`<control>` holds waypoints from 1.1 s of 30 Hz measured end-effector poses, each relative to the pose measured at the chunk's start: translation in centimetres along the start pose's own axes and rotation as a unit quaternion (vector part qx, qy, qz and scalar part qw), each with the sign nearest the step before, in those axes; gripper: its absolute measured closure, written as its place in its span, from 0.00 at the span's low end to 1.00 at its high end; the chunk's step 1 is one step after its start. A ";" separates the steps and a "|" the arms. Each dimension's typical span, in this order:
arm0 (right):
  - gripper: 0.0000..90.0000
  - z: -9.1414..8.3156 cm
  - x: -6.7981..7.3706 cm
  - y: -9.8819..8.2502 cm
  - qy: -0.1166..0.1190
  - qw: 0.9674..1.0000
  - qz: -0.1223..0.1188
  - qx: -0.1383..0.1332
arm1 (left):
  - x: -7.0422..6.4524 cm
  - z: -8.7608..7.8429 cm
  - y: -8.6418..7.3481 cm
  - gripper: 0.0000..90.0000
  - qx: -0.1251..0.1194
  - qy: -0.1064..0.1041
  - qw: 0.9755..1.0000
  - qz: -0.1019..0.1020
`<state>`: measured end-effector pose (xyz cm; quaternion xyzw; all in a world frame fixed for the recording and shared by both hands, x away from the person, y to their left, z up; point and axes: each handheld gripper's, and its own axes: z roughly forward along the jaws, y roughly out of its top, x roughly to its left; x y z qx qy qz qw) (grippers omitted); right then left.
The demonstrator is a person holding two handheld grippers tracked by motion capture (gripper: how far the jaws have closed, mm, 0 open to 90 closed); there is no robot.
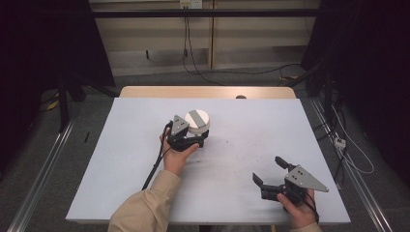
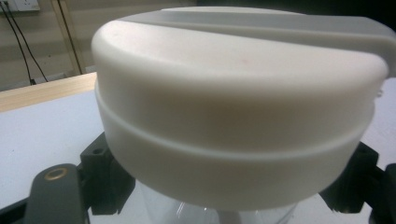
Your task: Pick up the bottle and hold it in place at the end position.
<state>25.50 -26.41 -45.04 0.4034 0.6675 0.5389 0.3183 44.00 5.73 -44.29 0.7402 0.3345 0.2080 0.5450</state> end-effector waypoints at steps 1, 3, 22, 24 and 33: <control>0.03 0.0 0.0 0.0 -0.001 1.000 0.000 0.000 | -0.1 0.1 0.0 0.21 -0.001 0.000 1.000 -0.002; 0.03 0.0 0.0 0.0 -0.001 1.000 0.000 0.000 | -0.2 0.2 0.1 0.21 -0.003 -0.001 1.000 -0.002; 0.03 0.0 -0.1 0.0 0.000 1.000 0.002 -0.001 | -1.3 1.1 0.4 0.21 -0.002 -0.007 1.000 0.009; 0.03 -0.1 -0.1 0.0 -0.001 1.000 0.001 -0.002 | -1.4 1.2 0.4 0.21 -0.003 -0.008 1.000 0.008; 0.03 0.0 -0.1 0.0 0.000 1.000 0.002 -0.002 | -1.5 1.5 0.3 0.21 0.000 -0.005 1.000 0.010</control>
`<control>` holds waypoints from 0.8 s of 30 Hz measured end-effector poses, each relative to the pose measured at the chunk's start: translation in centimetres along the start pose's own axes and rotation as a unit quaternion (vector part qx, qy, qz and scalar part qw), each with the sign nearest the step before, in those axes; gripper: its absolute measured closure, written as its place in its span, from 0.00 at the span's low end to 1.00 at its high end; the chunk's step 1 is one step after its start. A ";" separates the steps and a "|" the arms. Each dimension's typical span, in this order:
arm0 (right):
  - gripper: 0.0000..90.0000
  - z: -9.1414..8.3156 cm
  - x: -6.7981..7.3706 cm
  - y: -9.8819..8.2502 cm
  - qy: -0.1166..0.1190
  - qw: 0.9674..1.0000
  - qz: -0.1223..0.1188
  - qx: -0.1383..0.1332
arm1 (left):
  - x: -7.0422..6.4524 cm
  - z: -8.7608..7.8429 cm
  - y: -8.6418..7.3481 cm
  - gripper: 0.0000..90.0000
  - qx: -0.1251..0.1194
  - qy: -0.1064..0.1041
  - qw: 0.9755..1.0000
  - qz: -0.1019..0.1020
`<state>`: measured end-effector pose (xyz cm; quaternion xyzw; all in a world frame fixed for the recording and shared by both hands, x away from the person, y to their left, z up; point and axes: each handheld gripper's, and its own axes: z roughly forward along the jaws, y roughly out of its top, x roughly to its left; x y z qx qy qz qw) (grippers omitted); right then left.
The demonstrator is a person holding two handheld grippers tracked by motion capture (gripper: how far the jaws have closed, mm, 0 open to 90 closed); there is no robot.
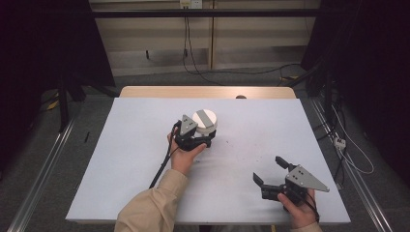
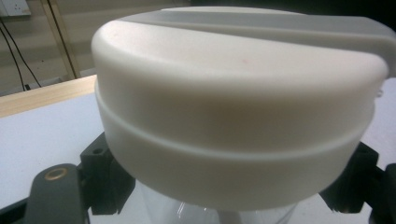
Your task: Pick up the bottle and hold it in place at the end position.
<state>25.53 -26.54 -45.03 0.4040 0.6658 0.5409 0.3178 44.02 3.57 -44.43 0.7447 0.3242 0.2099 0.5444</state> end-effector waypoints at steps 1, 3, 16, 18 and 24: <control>0.03 0.0 0.0 0.0 0.000 1.000 0.000 0.000 | 0.0 0.0 0.0 0.21 0.000 -0.001 1.000 0.000; 0.03 0.0 0.0 0.0 0.000 1.000 -0.001 0.000 | -0.1 0.1 -0.1 0.21 0.002 -0.001 1.000 0.003; 0.03 0.1 0.0 0.0 0.001 1.000 0.000 0.001 | -0.3 0.5 -0.4 0.21 0.004 -0.001 1.000 0.002; 0.03 0.1 0.0 0.0 0.001 1.000 0.000 0.000 | -0.3 0.5 -0.4 0.21 0.002 -0.001 1.000 0.000; 0.03 0.1 0.0 -0.1 0.000 1.000 0.000 0.001 | -0.4 0.6 -0.6 0.21 0.004 -0.002 1.000 0.002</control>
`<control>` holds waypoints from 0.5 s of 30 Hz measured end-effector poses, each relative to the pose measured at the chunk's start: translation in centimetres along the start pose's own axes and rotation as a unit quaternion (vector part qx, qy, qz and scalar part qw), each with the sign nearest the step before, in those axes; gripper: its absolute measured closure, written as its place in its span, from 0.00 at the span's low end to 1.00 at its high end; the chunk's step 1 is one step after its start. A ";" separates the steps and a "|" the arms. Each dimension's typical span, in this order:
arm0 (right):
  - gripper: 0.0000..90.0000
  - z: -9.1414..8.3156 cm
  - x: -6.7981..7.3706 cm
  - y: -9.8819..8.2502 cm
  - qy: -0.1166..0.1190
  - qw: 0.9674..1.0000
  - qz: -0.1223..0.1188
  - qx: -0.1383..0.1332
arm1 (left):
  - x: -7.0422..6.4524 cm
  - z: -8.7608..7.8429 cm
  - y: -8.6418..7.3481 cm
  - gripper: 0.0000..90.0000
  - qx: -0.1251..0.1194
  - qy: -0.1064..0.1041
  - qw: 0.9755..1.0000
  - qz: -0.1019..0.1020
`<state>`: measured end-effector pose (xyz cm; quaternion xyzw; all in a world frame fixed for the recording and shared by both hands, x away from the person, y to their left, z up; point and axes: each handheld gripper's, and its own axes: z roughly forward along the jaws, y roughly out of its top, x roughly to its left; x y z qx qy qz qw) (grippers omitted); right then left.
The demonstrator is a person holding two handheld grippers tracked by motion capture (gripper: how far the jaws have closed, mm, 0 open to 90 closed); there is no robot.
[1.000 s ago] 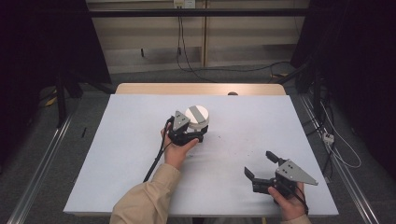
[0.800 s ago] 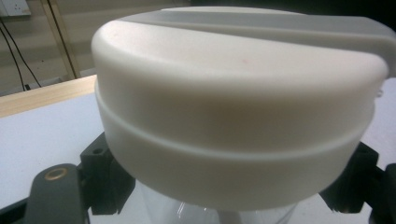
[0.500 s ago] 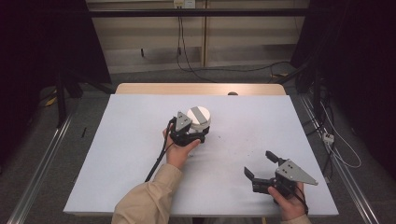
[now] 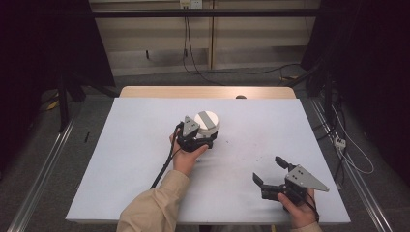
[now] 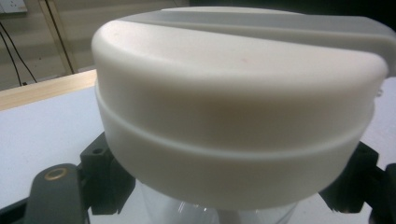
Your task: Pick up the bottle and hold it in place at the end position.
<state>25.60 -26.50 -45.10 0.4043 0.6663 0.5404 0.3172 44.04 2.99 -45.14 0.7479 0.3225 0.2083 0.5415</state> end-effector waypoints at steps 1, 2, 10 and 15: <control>0.03 0.0 0.0 0.0 0.001 1.000 0.001 0.000 | 0.0 0.0 0.0 0.21 0.002 0.000 1.000 0.003; 0.03 0.0 0.0 0.0 0.001 1.000 0.000 0.000 | -0.1 0.1 -0.1 0.21 0.002 0.000 1.000 0.003; 0.03 0.0 0.1 0.0 0.002 1.000 0.000 0.001 | -0.1 0.1 -0.4 0.21 0.003 0.005 1.000 0.006; 0.03 0.0 0.1 0.0 0.004 1.000 -0.002 0.002 | -0.1 0.1 -0.6 0.21 -0.006 0.005 1.000 0.001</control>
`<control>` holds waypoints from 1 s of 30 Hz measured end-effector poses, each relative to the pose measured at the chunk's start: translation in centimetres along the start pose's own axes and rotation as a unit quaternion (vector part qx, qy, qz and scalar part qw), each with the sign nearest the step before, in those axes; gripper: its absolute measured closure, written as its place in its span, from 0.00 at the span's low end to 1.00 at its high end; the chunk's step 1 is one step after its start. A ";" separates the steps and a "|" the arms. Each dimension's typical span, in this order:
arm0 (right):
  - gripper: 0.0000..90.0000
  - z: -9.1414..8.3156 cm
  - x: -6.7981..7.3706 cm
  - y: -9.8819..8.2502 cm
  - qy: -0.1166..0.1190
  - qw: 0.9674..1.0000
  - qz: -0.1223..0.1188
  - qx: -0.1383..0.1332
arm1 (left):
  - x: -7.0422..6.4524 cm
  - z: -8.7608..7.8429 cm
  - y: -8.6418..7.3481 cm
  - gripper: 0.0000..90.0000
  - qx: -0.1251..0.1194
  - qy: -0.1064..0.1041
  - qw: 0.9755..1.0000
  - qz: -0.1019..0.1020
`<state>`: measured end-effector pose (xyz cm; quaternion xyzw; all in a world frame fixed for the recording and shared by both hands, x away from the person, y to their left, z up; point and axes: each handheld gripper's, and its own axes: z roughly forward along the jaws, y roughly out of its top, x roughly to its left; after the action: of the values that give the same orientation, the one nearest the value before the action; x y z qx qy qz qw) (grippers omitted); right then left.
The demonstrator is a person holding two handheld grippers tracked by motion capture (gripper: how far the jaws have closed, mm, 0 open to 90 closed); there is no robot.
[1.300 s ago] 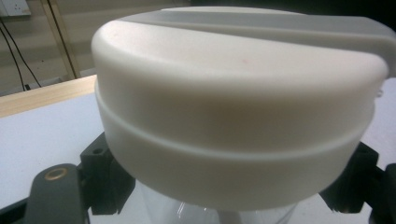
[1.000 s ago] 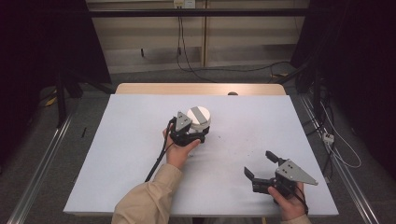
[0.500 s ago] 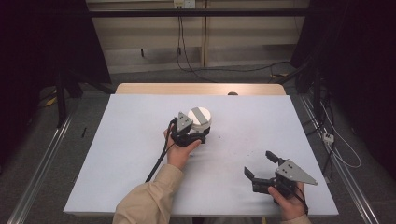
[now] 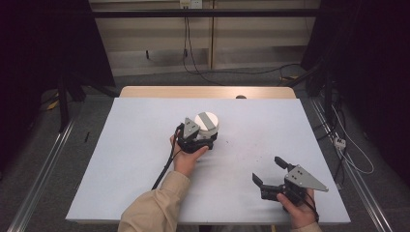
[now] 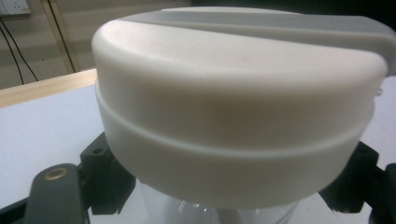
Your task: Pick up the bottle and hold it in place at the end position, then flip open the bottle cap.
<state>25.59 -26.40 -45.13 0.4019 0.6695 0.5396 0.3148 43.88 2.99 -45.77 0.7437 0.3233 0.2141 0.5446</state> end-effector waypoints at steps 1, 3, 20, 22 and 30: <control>0.03 0.0 0.0 0.0 -0.001 1.000 0.001 0.001 | 0.0 0.0 0.0 0.21 0.000 0.000 1.000 0.001; 0.03 0.0 0.0 0.0 -0.001 1.000 0.000 0.002 | -0.1 -0.1 0.0 0.21 0.000 0.002 1.000 0.002; 0.03 0.8 0.6 0.1 0.011 1.000 -0.008 0.008 | -0.1 -0.4 -0.4 0.21 -0.005 -0.001 1.000 0.008; 0.03 0.9 0.6 0.1 0.011 1.000 -0.009 0.013 | 0.0 -0.4 -0.4 0.21 -0.005 -0.002 1.000 0.008; 0.03 1.7 0.9 0.3 0.015 1.000 -0.002 0.025 | -0.1 -0.5 -0.4 0.21 -0.005 -0.001 1.000 0.008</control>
<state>26.73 -24.80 -45.19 0.3998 0.6886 0.5279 0.2957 43.42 3.33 -45.98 0.7439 0.3160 0.2192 0.5465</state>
